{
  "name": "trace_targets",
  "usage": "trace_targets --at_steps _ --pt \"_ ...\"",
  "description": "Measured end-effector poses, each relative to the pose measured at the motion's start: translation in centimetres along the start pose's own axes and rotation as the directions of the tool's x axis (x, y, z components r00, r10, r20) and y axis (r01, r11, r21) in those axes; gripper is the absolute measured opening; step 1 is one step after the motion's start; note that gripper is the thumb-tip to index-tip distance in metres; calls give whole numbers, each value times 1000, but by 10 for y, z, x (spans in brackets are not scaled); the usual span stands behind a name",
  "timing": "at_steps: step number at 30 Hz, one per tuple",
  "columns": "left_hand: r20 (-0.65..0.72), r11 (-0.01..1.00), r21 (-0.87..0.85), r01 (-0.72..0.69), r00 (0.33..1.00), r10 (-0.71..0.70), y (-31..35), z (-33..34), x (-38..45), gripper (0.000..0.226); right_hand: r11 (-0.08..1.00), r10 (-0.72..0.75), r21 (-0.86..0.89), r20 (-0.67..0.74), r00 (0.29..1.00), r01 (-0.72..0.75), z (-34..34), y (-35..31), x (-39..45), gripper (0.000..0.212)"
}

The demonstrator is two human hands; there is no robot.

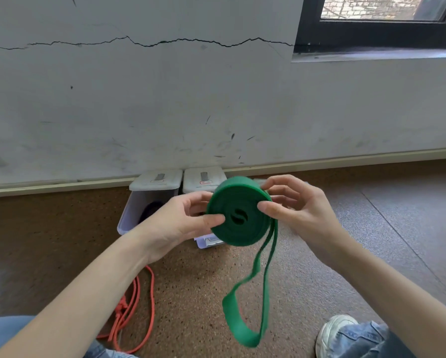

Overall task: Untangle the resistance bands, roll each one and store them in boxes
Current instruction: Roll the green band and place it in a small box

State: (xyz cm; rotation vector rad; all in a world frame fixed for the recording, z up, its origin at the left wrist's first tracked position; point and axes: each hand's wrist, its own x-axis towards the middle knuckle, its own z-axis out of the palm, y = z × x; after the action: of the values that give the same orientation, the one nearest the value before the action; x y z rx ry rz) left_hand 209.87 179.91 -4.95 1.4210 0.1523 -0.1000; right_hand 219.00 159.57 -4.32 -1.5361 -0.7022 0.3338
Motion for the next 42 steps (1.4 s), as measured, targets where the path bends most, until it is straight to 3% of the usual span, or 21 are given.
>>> trace_targets --at_steps 2,5,11,13,18,21,23,26,28,31,34,37,39,42 --pt "73 982 187 -14 997 0 0 2 0 44 994 -39 -102 74 996 47 2 0 -1 23" --pt "123 974 227 2 992 -30 -3 11 -1 40 986 -45 -156 111 993 62 5 5 -4 26" --pt "-54 991 -134 -29 998 22 -1 1 1 43 995 94 20 33 995 -94 4 18 -6 48" --pt "-75 988 -153 -22 997 11 -3 2 3 41 997 77 -6 -9 997 -77 5 19 -5 47" --pt "29 979 202 5 1000 -11 -1 1 1 48 978 42 -207 71 997 -26 -4 13 0 32" --pt "83 950 312 18 996 -46 -6 9 1 38 959 12 -283 149 989 31 1 15 -2 32" --pt "57 960 280 9 998 -26 -7 11 1 34 980 10 -199 128 992 15 2 15 -4 36" --pt "-17 1000 23 13 1000 -12 -3 4 2 36 999 55 -6 43 998 -54 -1 13 -1 44" --pt "-68 995 -103 9 998 -16 -3 3 5 35 999 53 -11 -6 999 -53 -1 12 0 44" --pt "-96 993 -120 18 995 -30 -7 9 6 34 995 67 -72 -15 998 -68 1 11 0 32" --pt "-37 996 85 2 999 2 -2 6 6 40 995 62 -82 -6 998 -63 -7 7 1 15" --pt "122 948 319 6 991 -47 5 6 6 37 981 31 -194 116 993 -8 -10 2 1 22" --pt "139 928 372 20 987 -77 2 12 7 35 952 32 -305 174 984 23 -5 4 -1 25" --pt "60 937 350 -12 998 -10 -1 12 7 30 978 78 -203 122 989 -52 -4 10 -3 30"
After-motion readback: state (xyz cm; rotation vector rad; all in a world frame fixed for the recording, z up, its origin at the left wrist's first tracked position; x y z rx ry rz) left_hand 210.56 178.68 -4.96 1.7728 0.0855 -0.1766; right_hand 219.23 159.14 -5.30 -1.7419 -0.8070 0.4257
